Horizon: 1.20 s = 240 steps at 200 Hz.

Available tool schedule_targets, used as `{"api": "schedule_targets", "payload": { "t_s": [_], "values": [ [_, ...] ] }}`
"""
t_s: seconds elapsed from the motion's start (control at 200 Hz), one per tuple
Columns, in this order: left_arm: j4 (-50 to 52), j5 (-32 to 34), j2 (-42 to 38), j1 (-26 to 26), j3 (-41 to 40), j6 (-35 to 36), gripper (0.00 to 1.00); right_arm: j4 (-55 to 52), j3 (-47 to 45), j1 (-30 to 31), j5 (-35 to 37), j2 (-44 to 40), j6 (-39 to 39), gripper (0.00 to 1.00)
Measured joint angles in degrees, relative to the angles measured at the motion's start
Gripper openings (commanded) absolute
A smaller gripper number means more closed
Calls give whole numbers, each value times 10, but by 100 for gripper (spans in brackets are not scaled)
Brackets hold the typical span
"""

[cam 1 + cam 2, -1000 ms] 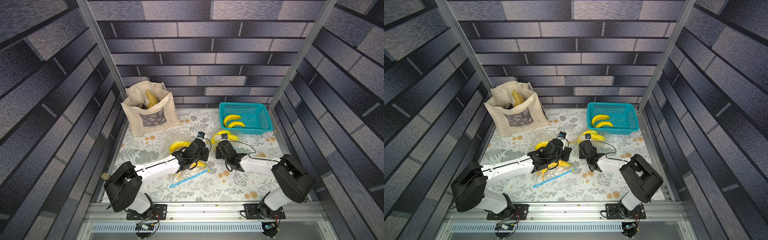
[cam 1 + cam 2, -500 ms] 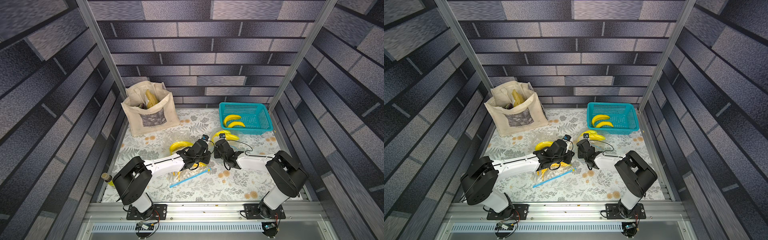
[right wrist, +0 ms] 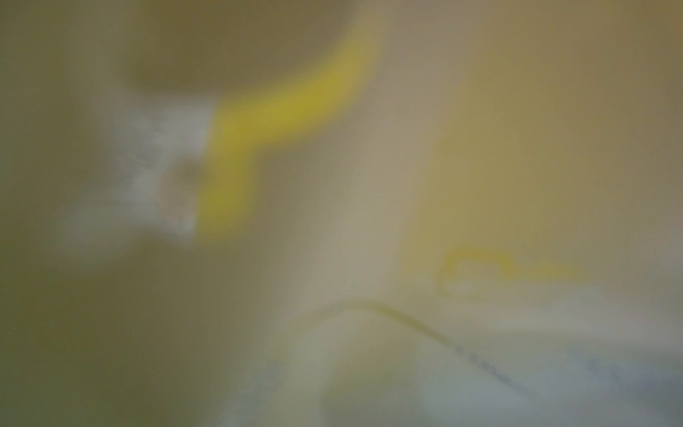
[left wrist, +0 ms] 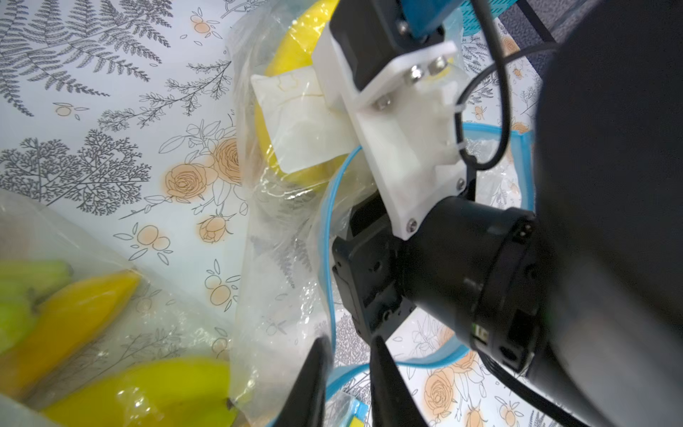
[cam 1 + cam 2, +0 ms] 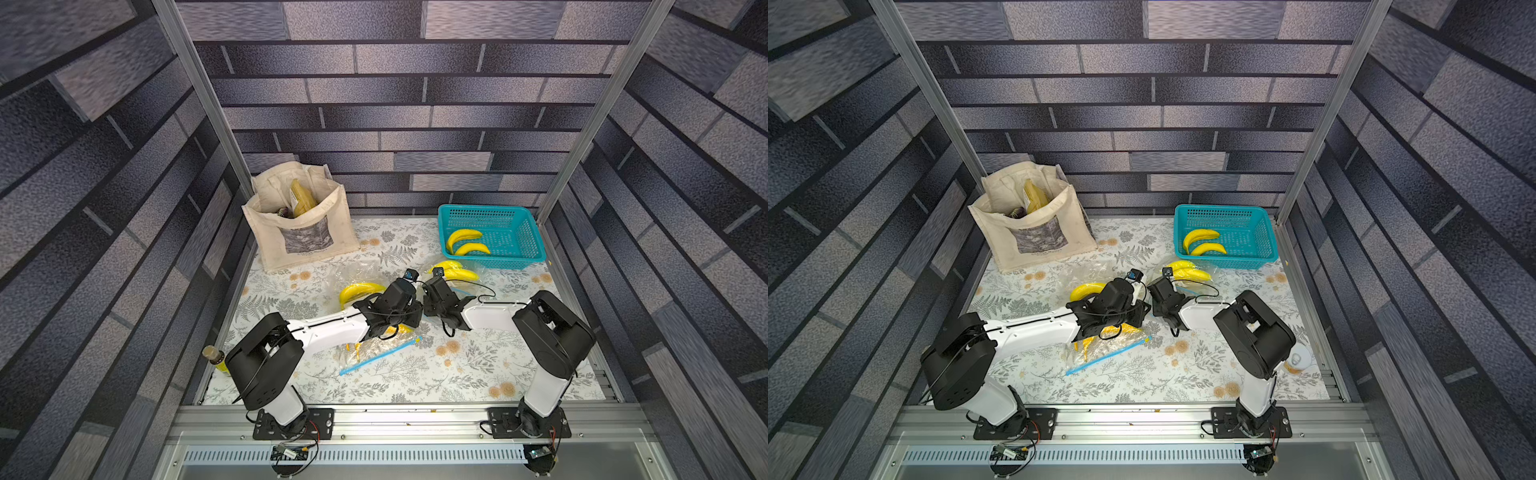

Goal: Open the zip-top bag and take out the banana
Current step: Pick up the banana from the zipper food storage bag.

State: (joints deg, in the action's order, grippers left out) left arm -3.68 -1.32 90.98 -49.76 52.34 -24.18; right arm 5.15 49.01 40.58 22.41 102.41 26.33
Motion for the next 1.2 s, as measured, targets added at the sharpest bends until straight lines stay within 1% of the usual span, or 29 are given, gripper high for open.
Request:
{"api": "schedule_targets", "payload": {
  "t_s": [0.095,0.215,0.431,0.526,0.596,0.746,0.917,1.007,1.082,1.202],
  "values": [
    [0,0,-1,0,0,0,25,-10,0,0,-2,-6,-3,10],
    [0,0,-1,-3,0,0,25,-30,0,0,-9,-17,-7,6],
    [2,10,-4,-21,0,0,26,-57,-3,0,-17,-37,-12,1],
    [11,17,-3,-23,4,0,23,-60,-3,0,-24,-41,-14,0],
    [21,20,5,-23,17,2,17,-63,-6,0,-30,-46,-16,0],
    [27,26,35,-22,36,5,10,-69,-19,0,-38,-63,-20,0],
    [31,29,43,-19,36,5,7,-78,-43,0,-48,-96,-25,0],
    [31,28,44,-19,36,5,0,-84,-52,0,-56,-111,-27,0],
    [31,28,44,-19,36,7,0,-90,-54,0,-72,-121,-29,0],
    [31,29,44,-19,36,7,0,-106,-54,0,-119,-145,-38,0]
  ]
}}
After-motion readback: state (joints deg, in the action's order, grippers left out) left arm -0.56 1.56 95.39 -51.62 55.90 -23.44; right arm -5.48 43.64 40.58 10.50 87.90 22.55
